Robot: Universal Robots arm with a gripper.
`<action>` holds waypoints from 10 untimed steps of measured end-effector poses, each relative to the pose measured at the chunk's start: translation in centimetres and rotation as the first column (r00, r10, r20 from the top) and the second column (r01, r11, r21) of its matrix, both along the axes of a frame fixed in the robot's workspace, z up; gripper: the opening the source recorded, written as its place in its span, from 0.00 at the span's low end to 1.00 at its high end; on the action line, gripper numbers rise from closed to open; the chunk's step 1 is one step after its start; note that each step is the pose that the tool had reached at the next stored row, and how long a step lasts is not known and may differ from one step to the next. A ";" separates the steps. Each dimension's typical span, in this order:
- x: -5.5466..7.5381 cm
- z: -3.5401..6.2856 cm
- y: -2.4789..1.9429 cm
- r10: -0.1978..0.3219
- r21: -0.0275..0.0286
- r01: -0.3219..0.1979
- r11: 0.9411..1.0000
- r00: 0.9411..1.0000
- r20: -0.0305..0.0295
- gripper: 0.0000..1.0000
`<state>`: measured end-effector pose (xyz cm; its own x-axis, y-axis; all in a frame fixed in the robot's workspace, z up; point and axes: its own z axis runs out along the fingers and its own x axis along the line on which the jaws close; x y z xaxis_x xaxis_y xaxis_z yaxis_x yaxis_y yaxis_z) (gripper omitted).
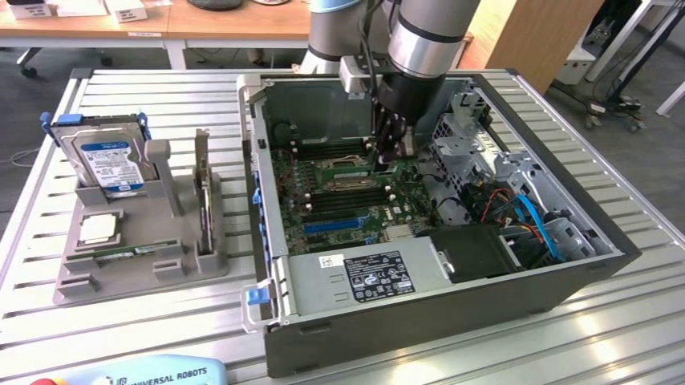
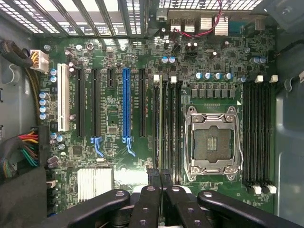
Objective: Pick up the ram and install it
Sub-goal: 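Insert the ram into the slot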
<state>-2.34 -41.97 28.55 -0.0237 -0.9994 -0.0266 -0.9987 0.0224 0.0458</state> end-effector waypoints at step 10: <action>0.0 -0.85 0.00 -0.002 0.000 0.002 1.000 1.000 0.000 0.12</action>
